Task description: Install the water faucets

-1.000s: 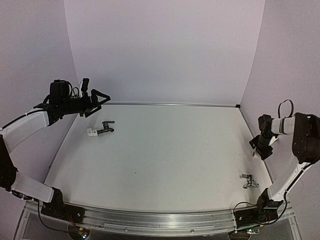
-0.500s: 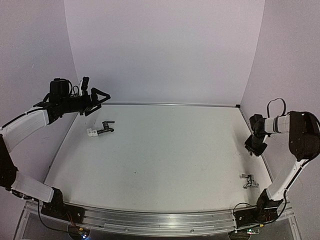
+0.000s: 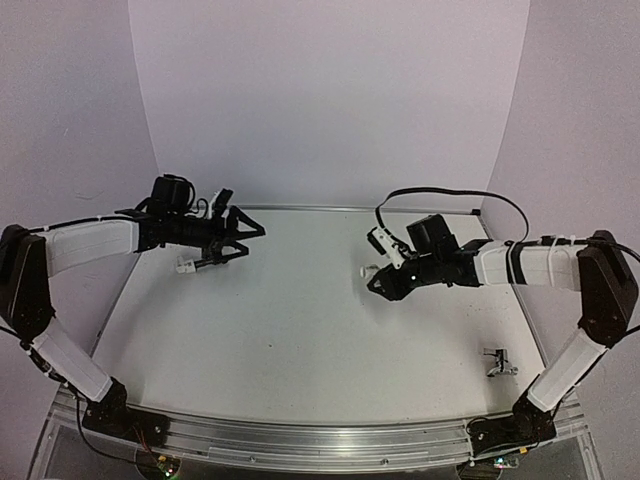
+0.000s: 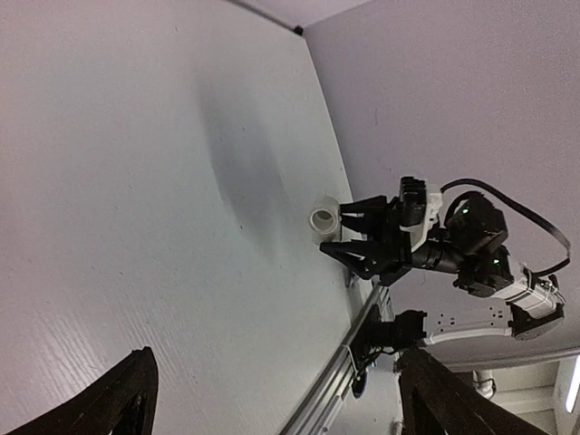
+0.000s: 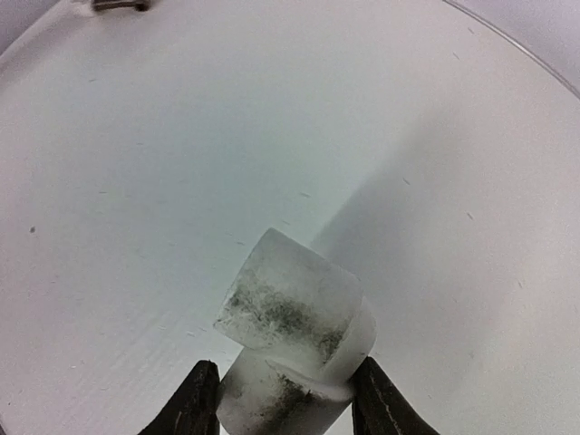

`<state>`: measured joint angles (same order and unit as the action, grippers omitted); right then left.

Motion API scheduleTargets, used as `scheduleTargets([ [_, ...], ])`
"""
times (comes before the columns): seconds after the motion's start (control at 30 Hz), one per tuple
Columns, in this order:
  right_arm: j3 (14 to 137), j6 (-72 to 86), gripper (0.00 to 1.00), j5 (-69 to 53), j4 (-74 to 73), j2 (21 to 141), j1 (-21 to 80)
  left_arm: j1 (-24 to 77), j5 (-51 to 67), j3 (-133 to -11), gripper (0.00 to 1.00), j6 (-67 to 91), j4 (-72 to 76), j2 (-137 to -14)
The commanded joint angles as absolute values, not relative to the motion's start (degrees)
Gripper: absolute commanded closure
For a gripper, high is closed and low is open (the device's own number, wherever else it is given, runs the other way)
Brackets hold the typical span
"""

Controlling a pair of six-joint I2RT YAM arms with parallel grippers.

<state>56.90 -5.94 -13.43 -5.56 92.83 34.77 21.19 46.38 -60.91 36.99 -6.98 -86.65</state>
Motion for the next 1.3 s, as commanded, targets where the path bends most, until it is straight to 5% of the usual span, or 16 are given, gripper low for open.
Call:
scheduleTargets([
  [0.0, 62.6, -14.4, 0.81, -17.9, -2.2, 95.1, 40.6, 28.6, 48.4, -65.4, 0.05, 42.0, -3.4, -91.2],
  [0.43, 64.4, -14.7, 0.81, -18.5, 1.1, 95.6, 47.1, 37.8, 49.9, -73.4, 0.26, 46.1, -0.7, -103.5],
  [0.7, 62.9, -13.6, 0.81, -17.2, 2.2, 94.0, 47.5, 40.1, 51.0, -78.0, 0.29, 46.9, -0.6, -108.5],
  [1.0, 60.6, -13.1, 0.81, -14.6, 3.7, 93.3, 47.5, 41.4, 49.6, -78.6, 0.59, 46.7, -0.6, -108.9],
  [1.13, 59.6, -12.3, 0.81, -14.3, 4.4, 92.8, 47.5, 41.7, 47.2, -78.6, 0.87, 46.1, -0.6, -108.7],
  [1.2, 58.8, -11.7, 0.77, -13.5, 4.6, 92.0, 47.5, 41.9, 44.6, -78.9, 0.95, 45.6, -0.6, -108.9],
  [1.27, 57.2, -10.2, 0.63, -9.9, 4.7, 90.7, 47.5, 42.5, 40.1, -79.3, 0.99, 43.5, -0.6, -109.3],
])
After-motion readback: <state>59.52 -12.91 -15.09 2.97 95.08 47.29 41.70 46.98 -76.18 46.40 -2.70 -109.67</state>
